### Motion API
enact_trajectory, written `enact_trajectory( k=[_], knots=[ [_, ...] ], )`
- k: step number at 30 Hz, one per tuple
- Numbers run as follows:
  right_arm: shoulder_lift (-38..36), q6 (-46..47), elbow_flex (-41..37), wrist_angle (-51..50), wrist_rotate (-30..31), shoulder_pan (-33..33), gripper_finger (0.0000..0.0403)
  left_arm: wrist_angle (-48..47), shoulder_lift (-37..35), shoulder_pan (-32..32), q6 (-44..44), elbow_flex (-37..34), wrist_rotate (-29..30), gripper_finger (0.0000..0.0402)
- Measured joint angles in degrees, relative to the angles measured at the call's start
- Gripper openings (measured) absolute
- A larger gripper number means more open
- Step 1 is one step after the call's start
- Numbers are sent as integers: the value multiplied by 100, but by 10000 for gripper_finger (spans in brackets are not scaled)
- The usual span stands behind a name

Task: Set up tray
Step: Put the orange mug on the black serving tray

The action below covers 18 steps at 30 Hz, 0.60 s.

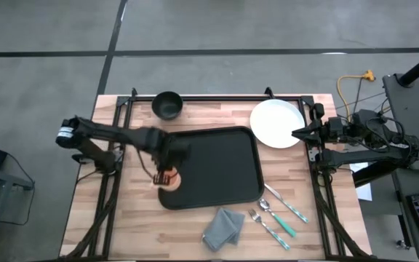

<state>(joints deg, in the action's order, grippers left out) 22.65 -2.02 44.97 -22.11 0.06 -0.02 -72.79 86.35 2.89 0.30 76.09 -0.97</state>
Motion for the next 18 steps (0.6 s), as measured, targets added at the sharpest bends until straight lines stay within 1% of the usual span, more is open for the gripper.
enact_trajectory(
  k=[4,9,13,18],
  knots=[
    [0,-2,0,0,-1,-1,22,37,0,-777,740,0,-10,0],
    [0,6,0,1,-1,1,22,141,0,-1840,1364,0,-2,0],
    [0,0,0,1,1,1,22,407,0,-2645,1639,-22,-2,0],
    [0,8,0,0,-1,-1,22,757,12,-3270,1921,-231,-26,0]
  ],
)
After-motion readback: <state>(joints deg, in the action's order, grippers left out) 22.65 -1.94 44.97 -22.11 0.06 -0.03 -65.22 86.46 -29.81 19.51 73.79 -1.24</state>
